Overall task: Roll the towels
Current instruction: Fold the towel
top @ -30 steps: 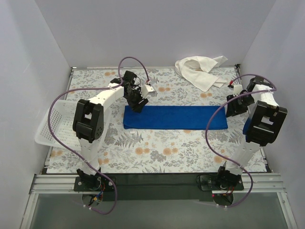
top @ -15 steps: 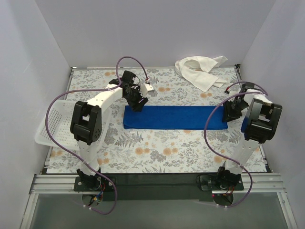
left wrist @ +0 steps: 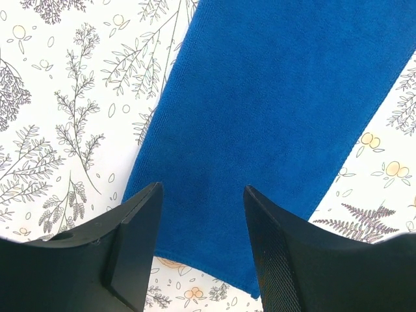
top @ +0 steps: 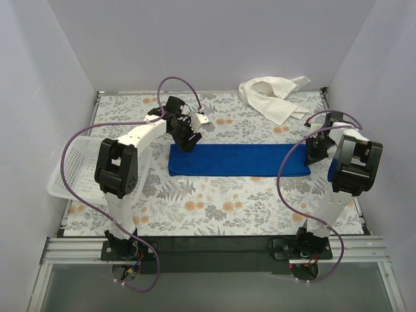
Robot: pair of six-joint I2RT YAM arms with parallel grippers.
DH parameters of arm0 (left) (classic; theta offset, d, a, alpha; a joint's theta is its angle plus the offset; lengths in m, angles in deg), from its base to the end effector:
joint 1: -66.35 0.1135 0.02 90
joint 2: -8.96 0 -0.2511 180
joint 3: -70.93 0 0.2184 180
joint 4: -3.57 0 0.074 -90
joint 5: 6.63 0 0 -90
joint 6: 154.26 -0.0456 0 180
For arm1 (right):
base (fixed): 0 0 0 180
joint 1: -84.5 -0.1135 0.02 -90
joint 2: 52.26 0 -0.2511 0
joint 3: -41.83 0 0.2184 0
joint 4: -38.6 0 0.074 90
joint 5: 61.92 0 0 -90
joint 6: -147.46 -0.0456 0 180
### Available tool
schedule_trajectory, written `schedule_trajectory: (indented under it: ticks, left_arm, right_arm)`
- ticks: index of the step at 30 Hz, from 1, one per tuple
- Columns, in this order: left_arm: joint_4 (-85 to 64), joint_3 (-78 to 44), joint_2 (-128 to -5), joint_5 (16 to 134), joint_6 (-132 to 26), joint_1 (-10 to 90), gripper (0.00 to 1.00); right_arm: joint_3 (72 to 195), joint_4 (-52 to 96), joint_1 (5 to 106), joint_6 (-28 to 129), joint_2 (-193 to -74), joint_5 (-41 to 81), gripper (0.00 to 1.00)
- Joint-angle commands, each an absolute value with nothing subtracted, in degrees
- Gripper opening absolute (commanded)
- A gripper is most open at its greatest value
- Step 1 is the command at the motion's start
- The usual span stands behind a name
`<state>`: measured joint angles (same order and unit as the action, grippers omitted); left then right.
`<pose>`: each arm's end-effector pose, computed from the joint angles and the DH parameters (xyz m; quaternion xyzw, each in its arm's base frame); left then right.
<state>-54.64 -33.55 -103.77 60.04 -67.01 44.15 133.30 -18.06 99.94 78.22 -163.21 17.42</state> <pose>0.3445 -0.1601 0.2075 0.2474 0.9272 -0.2288 0.1635 0.3340 -0.0835 0.1598 -0.0571 0.9868 0.0503 0.1428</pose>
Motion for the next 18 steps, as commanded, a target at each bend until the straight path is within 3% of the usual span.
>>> schedule_trajectory:
  ticks: [1,8,9,12,18]
  left_arm:
    - [-54.13,-33.7,-99.33,59.55,-66.99,44.37,0.5]
    - [-52.73,-32.74,-98.19,60.78,-65.5,44.46,0.55]
    - [-52.63,-32.74,-98.1,60.78,-65.23,44.46,0.58]
    - [-52.55,-33.09,-98.01,60.78,-64.62,44.46,0.93]
    - [-53.95,-34.75,-98.01,55.27,-60.4,46.04,0.97]
  right_arm:
    - [131.51,-16.64,102.32,80.4,-164.32,21.13,0.01]
    - [137.31,-21.03,105.94,87.86,-161.95,19.47,0.01]
    - [137.66,-22.17,105.59,88.48,-161.25,18.59,0.01]
    - [138.37,-24.71,103.4,89.19,-158.87,15.96,0.01]
    - [139.51,-29.2,97.95,87.18,-154.66,7.17,0.01]
